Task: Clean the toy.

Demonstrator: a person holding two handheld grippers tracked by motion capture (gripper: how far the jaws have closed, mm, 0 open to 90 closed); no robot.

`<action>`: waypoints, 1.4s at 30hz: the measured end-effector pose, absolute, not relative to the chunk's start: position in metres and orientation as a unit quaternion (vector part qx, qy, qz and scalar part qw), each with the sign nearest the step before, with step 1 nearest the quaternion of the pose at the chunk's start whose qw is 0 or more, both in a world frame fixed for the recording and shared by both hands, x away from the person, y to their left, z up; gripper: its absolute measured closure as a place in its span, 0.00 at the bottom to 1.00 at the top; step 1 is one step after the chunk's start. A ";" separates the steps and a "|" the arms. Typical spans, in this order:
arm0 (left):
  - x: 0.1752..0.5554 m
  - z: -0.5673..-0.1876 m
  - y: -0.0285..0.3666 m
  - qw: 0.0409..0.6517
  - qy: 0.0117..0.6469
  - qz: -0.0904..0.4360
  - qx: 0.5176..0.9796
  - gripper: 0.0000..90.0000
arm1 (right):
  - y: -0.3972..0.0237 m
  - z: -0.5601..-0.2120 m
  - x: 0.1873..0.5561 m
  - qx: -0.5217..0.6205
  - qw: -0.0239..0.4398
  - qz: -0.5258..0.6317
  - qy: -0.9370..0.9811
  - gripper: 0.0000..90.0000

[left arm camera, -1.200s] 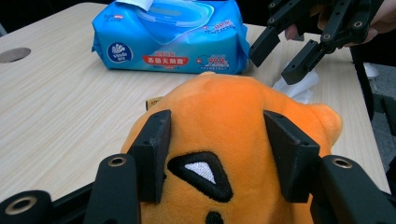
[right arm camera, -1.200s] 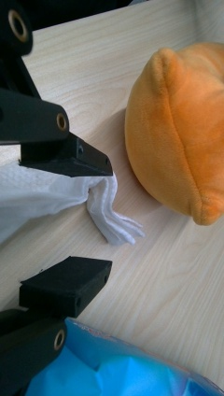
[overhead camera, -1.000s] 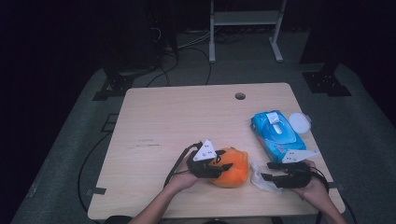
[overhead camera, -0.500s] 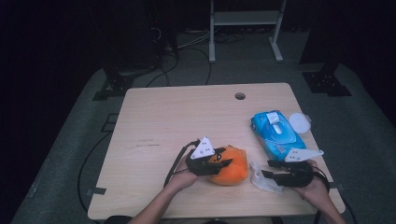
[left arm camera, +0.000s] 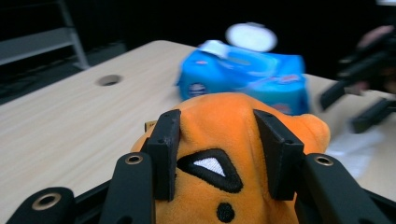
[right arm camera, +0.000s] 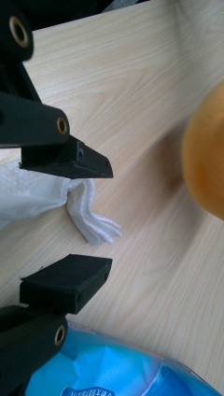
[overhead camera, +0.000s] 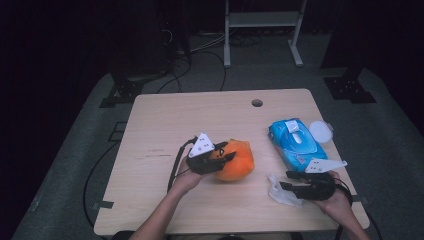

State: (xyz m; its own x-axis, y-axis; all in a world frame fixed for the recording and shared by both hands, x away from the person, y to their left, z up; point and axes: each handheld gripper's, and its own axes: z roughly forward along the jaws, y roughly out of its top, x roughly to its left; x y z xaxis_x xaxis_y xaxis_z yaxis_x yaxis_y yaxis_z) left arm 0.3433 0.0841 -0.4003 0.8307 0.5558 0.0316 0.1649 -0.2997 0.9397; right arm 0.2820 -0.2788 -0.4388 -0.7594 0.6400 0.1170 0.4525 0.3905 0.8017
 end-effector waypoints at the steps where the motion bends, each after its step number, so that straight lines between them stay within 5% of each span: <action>1: 0.346 -0.402 0.088 0.539 0.235 0.190 0.786 0.61 | -0.279 -0.439 0.282 0.330 0.106 0.443 0.827 0.54; 6: 0.361 -0.423 0.105 0.510 0.278 0.195 0.790 0.60 | -0.278 -0.439 0.282 0.329 0.102 0.443 0.828 0.54; 19: 0.357 -0.426 0.104 0.508 0.274 0.179 0.796 0.50 | -0.279 -0.440 0.282 0.333 0.100 0.451 0.822 0.51; 33: 0.348 -0.417 0.121 0.504 0.288 0.166 0.797 0.21 | -0.280 -0.438 0.285 0.332 0.099 0.458 0.819 0.48; 42: 0.334 -0.412 0.144 0.504 0.297 0.162 0.794 0.15 | -0.278 -0.437 0.285 0.336 0.103 0.458 0.817 0.47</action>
